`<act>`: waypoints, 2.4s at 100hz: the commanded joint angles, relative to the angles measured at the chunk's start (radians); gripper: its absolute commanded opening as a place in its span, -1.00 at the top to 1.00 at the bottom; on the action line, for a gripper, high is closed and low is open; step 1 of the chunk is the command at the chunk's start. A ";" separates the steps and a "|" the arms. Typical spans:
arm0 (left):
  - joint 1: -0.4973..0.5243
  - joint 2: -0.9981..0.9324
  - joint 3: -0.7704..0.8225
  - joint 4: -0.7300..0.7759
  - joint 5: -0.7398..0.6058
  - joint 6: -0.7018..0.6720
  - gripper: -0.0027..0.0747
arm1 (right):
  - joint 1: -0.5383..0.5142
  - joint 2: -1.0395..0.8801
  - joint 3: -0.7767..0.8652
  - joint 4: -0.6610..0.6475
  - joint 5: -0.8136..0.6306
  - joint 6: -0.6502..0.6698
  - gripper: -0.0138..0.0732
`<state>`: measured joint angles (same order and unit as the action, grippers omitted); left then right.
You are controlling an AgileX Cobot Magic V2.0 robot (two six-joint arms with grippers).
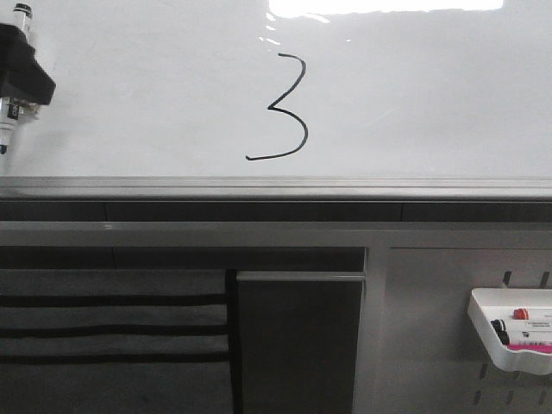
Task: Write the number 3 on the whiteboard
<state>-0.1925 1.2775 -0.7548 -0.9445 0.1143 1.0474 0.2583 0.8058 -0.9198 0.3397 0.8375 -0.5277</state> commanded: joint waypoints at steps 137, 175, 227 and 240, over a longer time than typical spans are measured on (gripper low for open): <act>0.170 -0.799 0.372 0.483 -0.114 -0.712 0.98 | -0.125 -0.332 0.465 -0.129 -0.681 0.326 0.83; 0.160 -1.063 0.471 0.488 -0.114 -0.712 0.98 | -0.125 -0.332 0.465 -0.129 -0.681 0.326 0.83; 0.142 -1.311 0.761 0.854 -0.240 -1.047 0.98 | -0.125 -0.332 0.465 -0.129 -0.681 0.326 0.83; 0.142 -1.311 0.768 0.854 -0.184 -1.047 0.98 | -0.125 -0.332 0.465 -0.129 -0.683 0.326 0.83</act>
<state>-0.0415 -0.0043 0.0060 -0.1029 0.0053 0.0208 0.1383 0.4731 -0.4284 0.2089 0.2316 -0.1920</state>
